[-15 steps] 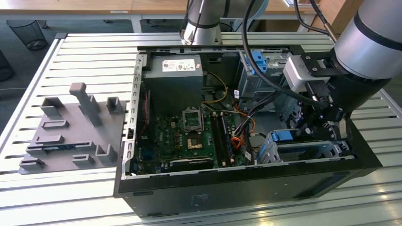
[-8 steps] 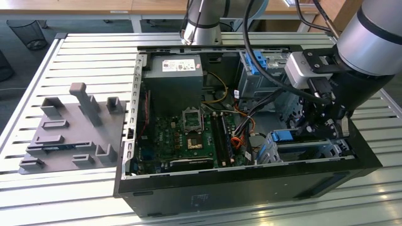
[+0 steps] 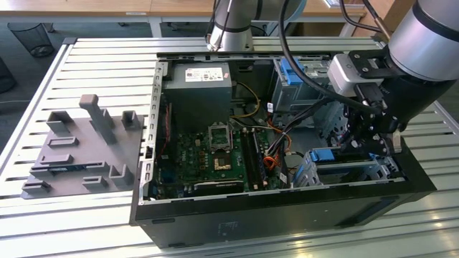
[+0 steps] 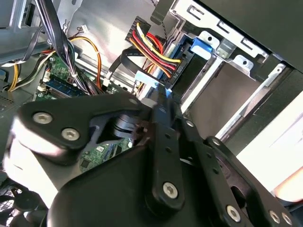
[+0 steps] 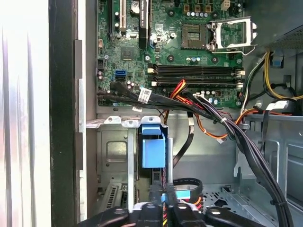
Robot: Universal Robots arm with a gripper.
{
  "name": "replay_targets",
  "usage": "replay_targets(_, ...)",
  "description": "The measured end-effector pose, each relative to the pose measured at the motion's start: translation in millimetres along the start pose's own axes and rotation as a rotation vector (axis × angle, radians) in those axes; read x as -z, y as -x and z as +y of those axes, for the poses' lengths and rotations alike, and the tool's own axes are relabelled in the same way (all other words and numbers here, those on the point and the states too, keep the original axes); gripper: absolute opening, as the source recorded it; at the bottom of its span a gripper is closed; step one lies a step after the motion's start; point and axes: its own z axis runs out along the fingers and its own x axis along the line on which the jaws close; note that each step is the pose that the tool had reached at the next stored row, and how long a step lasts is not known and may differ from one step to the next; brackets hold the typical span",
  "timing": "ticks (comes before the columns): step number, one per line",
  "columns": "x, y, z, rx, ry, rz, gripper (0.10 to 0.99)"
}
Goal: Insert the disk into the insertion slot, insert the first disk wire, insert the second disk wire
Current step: 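Insert the second disk wire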
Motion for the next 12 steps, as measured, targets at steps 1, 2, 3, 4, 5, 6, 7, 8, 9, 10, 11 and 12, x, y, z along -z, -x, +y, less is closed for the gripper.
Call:
replay_targets(1,0.4,0.0,0.0,0.0,0.0,0.0003,0.149)
replay_targets(2,0.7,0.0,-0.1,0.0,0.0,0.0008,0.149)
replay_targets(3,0.9,0.1,-0.1,0.0,0.0,0.0009,0.106)
replay_targets(4,1.4,0.1,-0.1,0.0,0.0,0.0011,0.106)
replay_targets(5,1.7,0.1,-0.1,0.0,0.0,0.0012,0.106)
replay_targets(6,2.1,0.1,-0.1,0.0,0.0,0.0012,0.106)
replay_targets(7,2.6,0.2,-0.1,0.0,0.0,0.0012,0.106)
replay_targets(8,3.2,0.2,-0.1,0.0,0.0,0.0013,0.106)
replay_targets(9,3.7,0.3,-0.1,0.0,0.001,0.0011,0.106)
replay_targets(10,4.3,0.3,-0.2,0.0,0.001,0.0011,0.106)
replay_targets(11,4.6,0.3,-0.2,0.0,0.001,0.001,0.106)
replay_targets(12,4.7,0.4,-0.2,0.0,0.001,0.0009,0.106)
